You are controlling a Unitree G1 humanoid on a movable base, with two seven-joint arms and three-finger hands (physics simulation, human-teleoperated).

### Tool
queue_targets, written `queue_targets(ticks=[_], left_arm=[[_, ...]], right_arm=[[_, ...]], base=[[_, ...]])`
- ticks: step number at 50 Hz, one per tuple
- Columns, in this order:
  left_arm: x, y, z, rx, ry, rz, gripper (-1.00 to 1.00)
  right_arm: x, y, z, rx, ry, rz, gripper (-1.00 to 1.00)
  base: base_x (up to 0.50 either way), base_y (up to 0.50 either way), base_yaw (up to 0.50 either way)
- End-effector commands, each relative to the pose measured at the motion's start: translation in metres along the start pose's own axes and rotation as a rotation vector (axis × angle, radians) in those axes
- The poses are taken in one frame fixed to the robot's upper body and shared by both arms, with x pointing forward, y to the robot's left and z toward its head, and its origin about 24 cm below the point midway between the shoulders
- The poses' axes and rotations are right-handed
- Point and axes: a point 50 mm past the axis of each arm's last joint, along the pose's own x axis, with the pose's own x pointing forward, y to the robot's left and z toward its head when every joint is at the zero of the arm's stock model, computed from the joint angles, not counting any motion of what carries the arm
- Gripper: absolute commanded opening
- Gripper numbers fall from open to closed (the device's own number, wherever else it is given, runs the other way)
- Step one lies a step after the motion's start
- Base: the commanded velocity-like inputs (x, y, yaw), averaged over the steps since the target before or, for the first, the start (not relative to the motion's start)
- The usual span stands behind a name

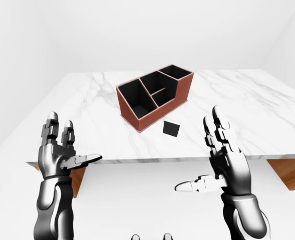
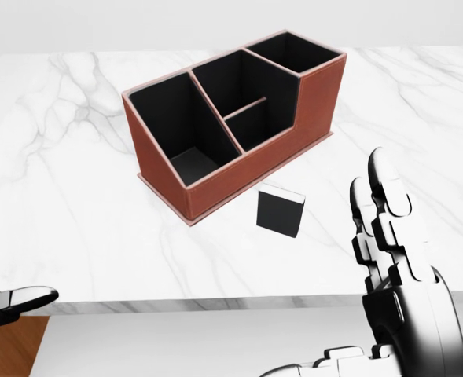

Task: Pick up the book and place it in the left compartment of the caddy.

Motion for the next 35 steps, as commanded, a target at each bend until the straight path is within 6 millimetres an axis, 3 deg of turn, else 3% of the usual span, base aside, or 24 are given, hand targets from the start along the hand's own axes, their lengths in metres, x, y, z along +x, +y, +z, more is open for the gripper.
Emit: queue_targets(ticks=[1,7,10,35], left_arm=[[0.000,0.002,0.000,-0.005,0.001,0.005,1.00],[0.000,0.002,0.004,-0.005,-0.017,0.006,1.00],[-0.002,0.004,-0.009,-0.009,0.037,0.006,1.00],[-0.003,0.004,-0.008,-0.009,0.036,0.007,1.00]], right_arm=[[-0.001,0.002,-0.003,0.011,0.016,0.016,1.00],[-0.001,0.002,-0.002,0.011,0.012,0.016,1.00],[-0.002,0.001,-0.002,0.011,0.015,0.015,1.00],[-0.002,-0.001,-0.002,0.007,0.012,0.010,1.00]], base=[[0.50,0.10,0.00],[0.50,0.10,0.00],[0.50,0.10,0.00],[0.50,0.10,0.00]])
